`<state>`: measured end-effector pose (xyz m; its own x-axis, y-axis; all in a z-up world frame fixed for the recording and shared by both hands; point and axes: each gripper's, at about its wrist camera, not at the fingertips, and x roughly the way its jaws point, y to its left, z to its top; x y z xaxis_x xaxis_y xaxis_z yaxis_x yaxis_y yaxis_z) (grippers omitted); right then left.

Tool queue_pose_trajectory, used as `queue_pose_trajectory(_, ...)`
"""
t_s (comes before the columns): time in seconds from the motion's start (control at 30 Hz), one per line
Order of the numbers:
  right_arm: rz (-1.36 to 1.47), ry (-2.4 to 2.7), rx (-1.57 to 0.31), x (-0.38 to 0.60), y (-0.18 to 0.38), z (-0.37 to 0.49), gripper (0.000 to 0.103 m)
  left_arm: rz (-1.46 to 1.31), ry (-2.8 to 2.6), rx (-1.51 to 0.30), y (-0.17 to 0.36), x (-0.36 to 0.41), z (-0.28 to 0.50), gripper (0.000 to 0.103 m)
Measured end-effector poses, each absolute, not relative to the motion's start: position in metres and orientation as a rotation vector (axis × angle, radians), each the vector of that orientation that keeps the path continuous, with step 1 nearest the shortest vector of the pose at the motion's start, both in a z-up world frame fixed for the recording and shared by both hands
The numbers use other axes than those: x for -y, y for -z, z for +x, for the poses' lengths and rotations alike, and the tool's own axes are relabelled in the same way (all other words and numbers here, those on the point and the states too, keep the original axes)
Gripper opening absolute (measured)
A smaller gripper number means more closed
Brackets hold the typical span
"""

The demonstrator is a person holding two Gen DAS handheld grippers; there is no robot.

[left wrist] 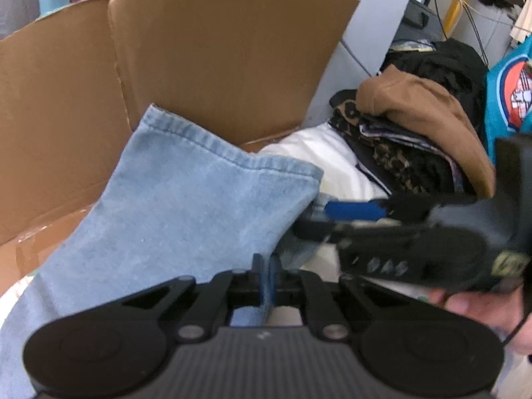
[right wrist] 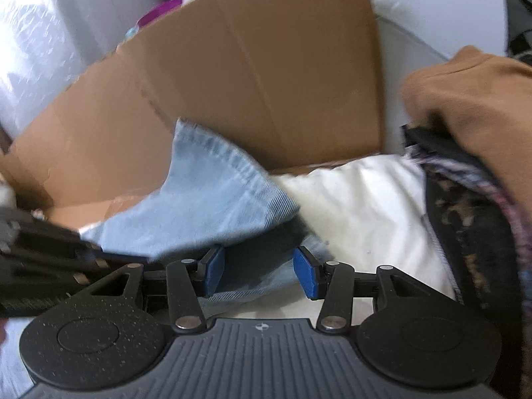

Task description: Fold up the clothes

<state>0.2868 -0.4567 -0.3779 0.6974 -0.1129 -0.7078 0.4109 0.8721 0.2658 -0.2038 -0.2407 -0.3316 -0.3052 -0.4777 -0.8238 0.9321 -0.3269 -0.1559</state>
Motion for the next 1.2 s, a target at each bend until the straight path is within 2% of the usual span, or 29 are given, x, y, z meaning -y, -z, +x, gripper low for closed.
queue_pose_trajectory(0.3,0.406,0.268,-0.782,0.457,0.396,0.283,0.051,0.907,1.836,-0.762,0.337,0.234,-0.218,0.002)
queue_pose_trajectory(0.8,0.488,0.331,-0.761,0.468,0.387,0.263,0.050,1.052,1.888,-0.723,0.369,0.225,-0.225,0.004)
queue_pose_trajectory(0.9,0.487,0.343,-0.768,0.466,0.385,0.256,0.050,1.070,1.882,-0.728,0.371,0.223,-0.225,0.012)
queue_pose_trajectory(0.97,0.489,0.346,-0.771,0.464,0.383,0.251,0.050,1.083,1.888,-0.709,0.368,0.217,-0.223,0.027)
queue_pose_trajectory(1.0,0.490,0.345,-0.772,0.462,0.381,0.249,0.050,1.093,1.891,-0.694,0.366,0.212,-0.220,0.040)
queue_pose_trajectory(1.03,0.491,0.343,-0.773,0.460,0.380,0.247,0.050,1.095,1.893,-0.684,0.364,0.209,-0.217,0.047)
queue_pose_trajectory(1.2,0.451,0.282,-0.809,0.449,0.373,0.244,0.051,1.088,1.827,-0.691,0.363,0.193,-0.191,0.057)
